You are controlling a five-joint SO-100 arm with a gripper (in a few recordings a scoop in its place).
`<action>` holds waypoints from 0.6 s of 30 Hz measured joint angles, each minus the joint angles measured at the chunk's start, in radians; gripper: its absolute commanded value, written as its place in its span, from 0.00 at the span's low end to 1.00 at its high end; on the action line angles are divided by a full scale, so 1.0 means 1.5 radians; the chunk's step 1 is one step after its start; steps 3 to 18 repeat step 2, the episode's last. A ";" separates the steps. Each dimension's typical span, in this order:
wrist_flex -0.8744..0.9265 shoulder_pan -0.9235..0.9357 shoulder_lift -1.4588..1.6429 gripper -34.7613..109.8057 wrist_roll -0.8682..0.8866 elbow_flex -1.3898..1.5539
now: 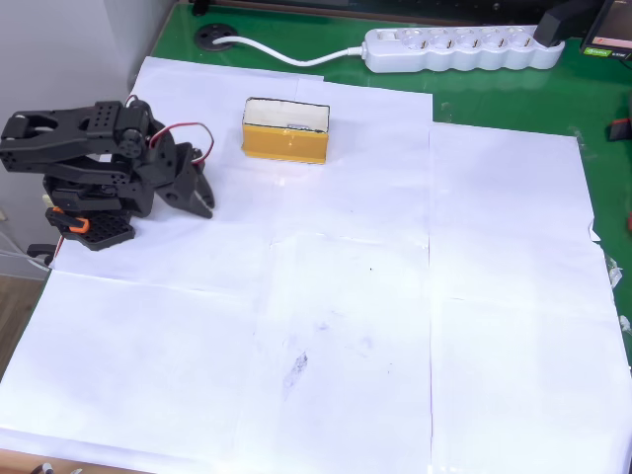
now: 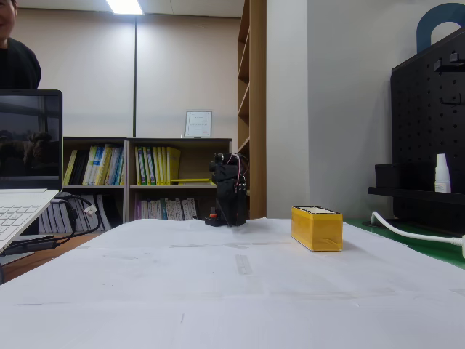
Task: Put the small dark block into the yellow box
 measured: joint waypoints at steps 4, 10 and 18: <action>0.025 0.000 -0.019 0.24 0.005 -0.003; 0.025 0.000 -0.019 0.24 0.005 -0.003; 0.025 0.000 -0.019 0.24 0.005 -0.003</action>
